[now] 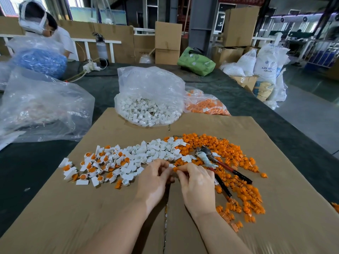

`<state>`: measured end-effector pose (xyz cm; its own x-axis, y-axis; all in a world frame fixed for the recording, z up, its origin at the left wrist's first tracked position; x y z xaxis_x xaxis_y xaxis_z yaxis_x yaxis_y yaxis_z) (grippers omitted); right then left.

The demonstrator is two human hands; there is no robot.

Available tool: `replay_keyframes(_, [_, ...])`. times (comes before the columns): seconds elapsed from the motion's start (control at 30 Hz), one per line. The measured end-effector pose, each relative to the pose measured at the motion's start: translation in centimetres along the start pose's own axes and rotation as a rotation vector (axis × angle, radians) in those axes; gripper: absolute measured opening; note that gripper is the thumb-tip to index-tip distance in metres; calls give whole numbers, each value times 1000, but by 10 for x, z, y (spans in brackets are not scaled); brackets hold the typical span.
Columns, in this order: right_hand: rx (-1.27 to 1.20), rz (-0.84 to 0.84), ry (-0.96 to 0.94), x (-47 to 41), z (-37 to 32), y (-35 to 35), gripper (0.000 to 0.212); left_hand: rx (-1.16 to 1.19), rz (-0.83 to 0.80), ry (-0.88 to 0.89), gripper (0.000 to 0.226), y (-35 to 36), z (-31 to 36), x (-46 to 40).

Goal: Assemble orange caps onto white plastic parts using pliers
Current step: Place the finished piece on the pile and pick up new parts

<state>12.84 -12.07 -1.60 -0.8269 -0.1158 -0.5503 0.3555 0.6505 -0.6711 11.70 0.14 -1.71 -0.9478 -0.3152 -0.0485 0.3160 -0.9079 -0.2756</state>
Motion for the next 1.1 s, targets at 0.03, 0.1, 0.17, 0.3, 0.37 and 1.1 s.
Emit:
replay_keyframes(0.03, [8, 4, 0, 0, 0, 0, 8, -3, -2, 6, 9, 0, 0, 0])
replay_keyframes(0.1, [30, 8, 13, 0, 0, -1, 9, 5, -6, 12, 9, 0, 1, 0])
replay_keyframes(0.17, [54, 11, 8, 0, 0, -1, 12, 7, -3, 23, 9, 0, 1, 1])
replay_keyframes(0.3, [107, 19, -17, 1, -2, -2, 20, 30, -17, 46, 7, -1, 1, 3])
replay_keyframes(0.37, [109, 25, -23, 1, -3, -2, 23, 10, -34, 59, 6, -1, 1, 5])
replay_keyframes(1.1, [-116, -89, -44, -2, -2, -4, 26, 224, -31, -22, 13, 1, -11, -1])
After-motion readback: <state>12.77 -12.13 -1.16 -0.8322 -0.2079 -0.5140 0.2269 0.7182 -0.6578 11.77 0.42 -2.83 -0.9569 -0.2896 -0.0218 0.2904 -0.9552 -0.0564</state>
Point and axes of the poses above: each hand's wrist, its own x-axis away from the middle knuckle, its own y-axis out of the palm, z = x × y, the point moved 2 cm from there along -x, towards the middle knuckle, and after that the axes turned 2 degrees about x, right-handed, at the moved point
